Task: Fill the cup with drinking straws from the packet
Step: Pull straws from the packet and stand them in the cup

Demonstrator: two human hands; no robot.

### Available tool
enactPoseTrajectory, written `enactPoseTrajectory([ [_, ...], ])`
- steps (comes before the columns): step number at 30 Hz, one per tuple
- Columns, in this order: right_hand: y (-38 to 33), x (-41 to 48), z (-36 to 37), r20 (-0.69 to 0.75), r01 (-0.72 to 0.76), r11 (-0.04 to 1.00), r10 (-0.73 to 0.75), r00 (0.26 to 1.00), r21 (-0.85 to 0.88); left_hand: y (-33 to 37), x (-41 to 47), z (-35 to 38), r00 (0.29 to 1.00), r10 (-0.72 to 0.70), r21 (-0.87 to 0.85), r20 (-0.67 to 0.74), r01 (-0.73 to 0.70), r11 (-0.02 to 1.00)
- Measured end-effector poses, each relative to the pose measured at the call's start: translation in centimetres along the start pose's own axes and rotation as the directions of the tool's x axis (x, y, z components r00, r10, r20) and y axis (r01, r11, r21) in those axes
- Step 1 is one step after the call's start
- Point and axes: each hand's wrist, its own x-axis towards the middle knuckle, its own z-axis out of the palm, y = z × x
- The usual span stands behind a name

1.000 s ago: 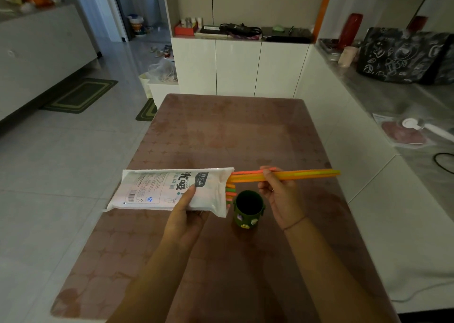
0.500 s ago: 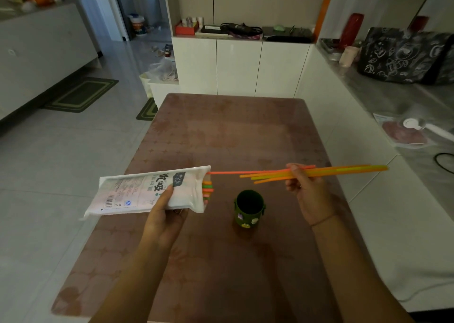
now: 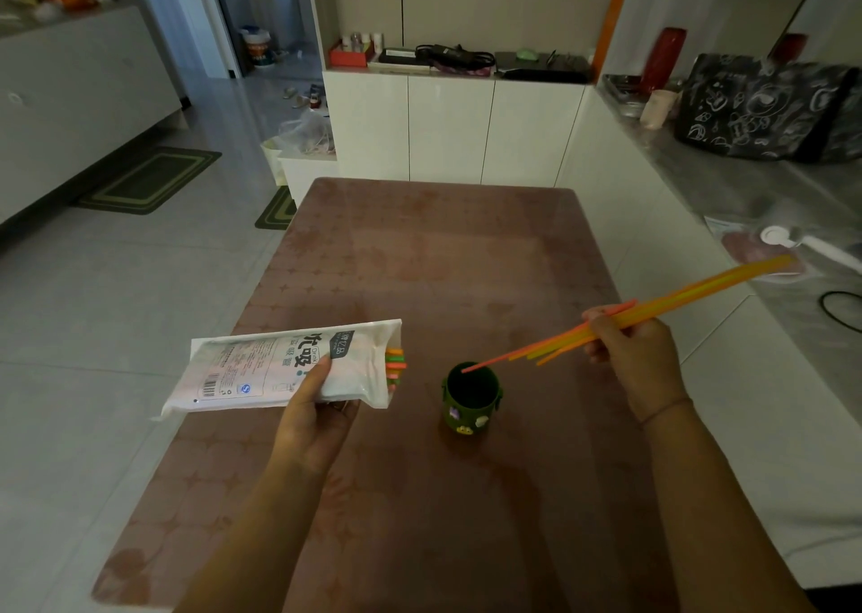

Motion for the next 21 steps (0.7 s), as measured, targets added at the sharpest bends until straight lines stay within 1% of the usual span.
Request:
enactPoseTrajectory([
  [3, -0.3, 0.0, 0.1, 0.011, 0.026, 0.997, -0.025, 1.0, -0.077, -0.1, -0.2, 0.3, 1.0, 0.004, 0.005, 0.011, -0.004, 1.0],
  [6, -0.2, -0.1, 1.1, 0.064, 0.03, 0.987, -0.02, 0.998, -0.157, -0.2, -0.4, 0.6, 1.0, 0.002, 0.012, 0.03, -0.002, 1.0],
  [11, 2.5, -0.1, 3.8, 0.18, -0.05, 0.977, 0.089, 0.98, -0.209, -0.8, -0.7, 0.9, 0.999, -0.024, 0.004, 0.041, 0.024, 1.0],
  [16, 6.0, -0.6, 6.2, 0.246, -0.119, 0.969, 0.172, 0.954, -0.217, -1.2, -1.1, 0.9, 0.998, -0.032, 0.011, 0.045, 0.031, 0.999],
  [21, 8.4, -1.1, 7.1, 0.263, -0.224, 0.953, 0.274, 0.925, -0.204, -1.5, -1.5, 0.9, 0.997, -0.033, 0.021, 0.063, 0.031, 0.999],
])
